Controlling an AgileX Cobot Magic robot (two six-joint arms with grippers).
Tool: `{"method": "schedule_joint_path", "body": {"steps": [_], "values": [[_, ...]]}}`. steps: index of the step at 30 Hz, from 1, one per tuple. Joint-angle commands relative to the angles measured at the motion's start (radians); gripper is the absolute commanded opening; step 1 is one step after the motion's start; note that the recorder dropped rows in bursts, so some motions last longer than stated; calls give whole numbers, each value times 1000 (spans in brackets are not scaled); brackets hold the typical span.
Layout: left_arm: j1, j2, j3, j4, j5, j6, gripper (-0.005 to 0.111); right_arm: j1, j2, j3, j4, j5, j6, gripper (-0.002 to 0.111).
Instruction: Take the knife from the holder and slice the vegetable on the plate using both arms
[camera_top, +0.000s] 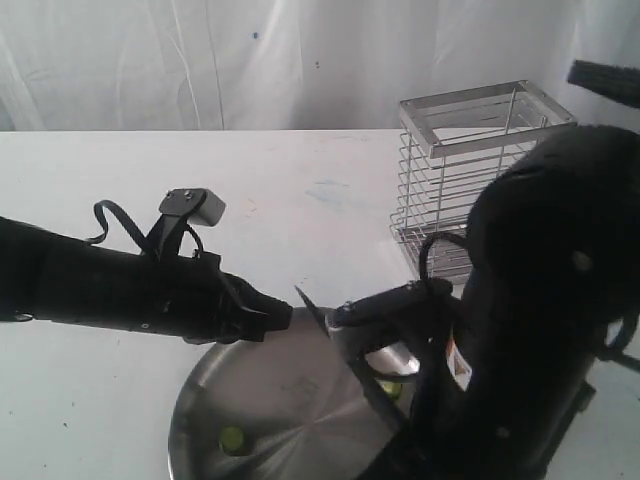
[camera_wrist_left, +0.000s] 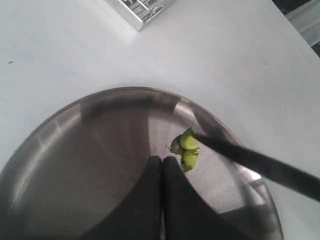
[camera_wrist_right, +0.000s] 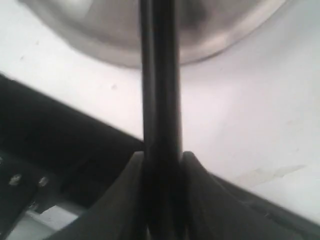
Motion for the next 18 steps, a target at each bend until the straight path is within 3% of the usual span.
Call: {"method": "schedule_joint_path", "body": {"steps": [1, 7, 12, 16, 18], "values": [[3, -8, 8, -24, 11, 26, 0, -159, 102, -34, -119, 7, -255, 0], [3, -6, 8, -24, 4, 44, 0, -195, 129, -128, -186, 7, -419, 0], [4, 86, 8, -24, -90, 33, 0, -195, 125, -110, -317, 7, -344, 0], [14, 163, 8, -24, 80, 38, 0, -202, 86, -110, -340, 7, -316, 0], [14, 186, -5, -24, 29, 47, 0, -221, 62, -110, -344, 7, -295, 0]]}}
